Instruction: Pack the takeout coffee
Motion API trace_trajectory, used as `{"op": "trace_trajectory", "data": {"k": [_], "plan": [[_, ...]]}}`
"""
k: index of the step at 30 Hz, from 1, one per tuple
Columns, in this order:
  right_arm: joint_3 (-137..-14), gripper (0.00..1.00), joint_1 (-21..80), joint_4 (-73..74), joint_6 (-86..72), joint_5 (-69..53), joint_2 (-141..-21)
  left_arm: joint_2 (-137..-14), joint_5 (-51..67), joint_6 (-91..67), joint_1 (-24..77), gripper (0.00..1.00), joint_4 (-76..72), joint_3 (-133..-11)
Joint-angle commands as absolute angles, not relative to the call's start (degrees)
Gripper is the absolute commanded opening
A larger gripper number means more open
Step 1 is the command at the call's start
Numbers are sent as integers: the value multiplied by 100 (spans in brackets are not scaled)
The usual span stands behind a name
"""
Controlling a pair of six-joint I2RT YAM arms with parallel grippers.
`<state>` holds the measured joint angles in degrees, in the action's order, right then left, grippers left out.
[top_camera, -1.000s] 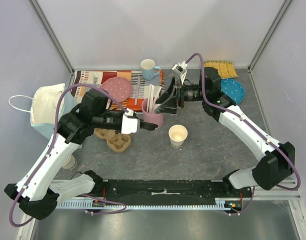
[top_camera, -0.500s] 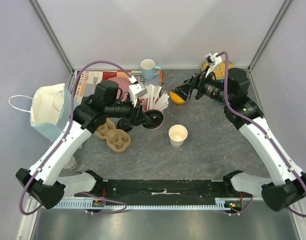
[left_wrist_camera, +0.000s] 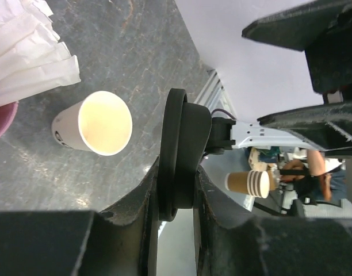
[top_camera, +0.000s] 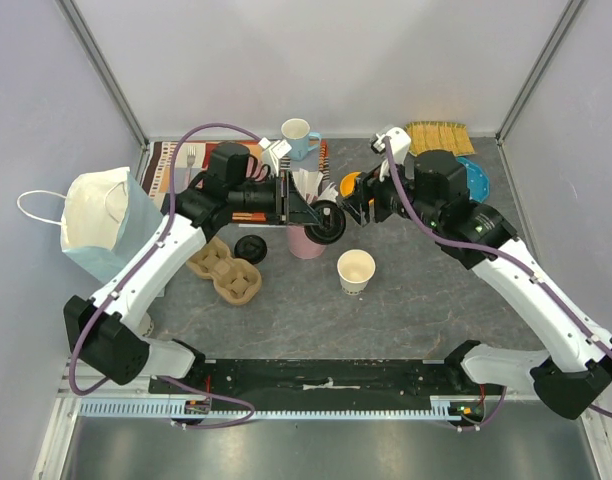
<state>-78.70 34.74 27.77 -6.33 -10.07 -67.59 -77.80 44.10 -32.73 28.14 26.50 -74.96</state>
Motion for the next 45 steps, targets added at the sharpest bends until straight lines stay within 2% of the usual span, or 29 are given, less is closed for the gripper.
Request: {"op": "trace_trajectory", "data": {"k": [1, 5, 12, 24, 27, 28, 32, 33, 34, 36, 39, 40, 43, 45], "plan": [[-8200, 61, 3621, 3049, -159, -657, -6802, -7857, 4922, -4087, 2804, 2, 2162, -7708], [-8384, 53, 3735, 3199, 350, -1291, -7074, -7928, 5106, -4140, 2804, 2, 2031, -7690], [-8683, 53, 3762, 3304, 939, -2082, -7374, -7928, 5133, -4148, 2812, 2, 2021, -7699], [-8789, 41, 3814, 3410, 1204, -2215, -7673, -7945, 5212, -4069, 2804, 2, 2030, -7761], [-8780, 35, 3832, 3410, 1239, -2223, -7682, -7963, 5264, -4078, 2804, 2, 1969, -7761], [-8780, 29, 3832, 3393, 1248, -2250, -7673, -7954, 5282, -4078, 2804, 2, 1969, -7752], [-8719, 18, 3858, 3384, 1274, -2285, -7655, -7989, 5247, -4087, 2804, 2, 1977, -7699], [-8701, 14, 3850, 3384, 1274, -2250, -7638, -8007, 5221, -4087, 2804, 2, 1986, -7699], [-8684, 3, 3850, 3384, 1266, -2206, -7612, -8033, 5212, -4070, 2769, 2, 1986, -7699], [-8570, 0, 3850, 3366, 1239, -2083, -7559, -8086, 5151, -4034, 2716, 2, 2012, -7725], [-8377, 0, 3858, 3349, 1152, -1908, -7427, -8147, 4993, -3885, 2611, 19, 2152, -7769], [-8332, 0, 3850, 3331, 1125, -1838, -7375, -8182, 4940, -3815, 2567, 30, 2197, -7778], [-8122, 0, 3850, 3287, 1003, -1548, -7252, -8218, 4747, -3744, 2488, 47, 2276, -7778], [-8016, 0, 3850, 3313, 923, -1250, -7207, -8218, 4650, -3657, 2461, 53, 2303, -7787]]}}
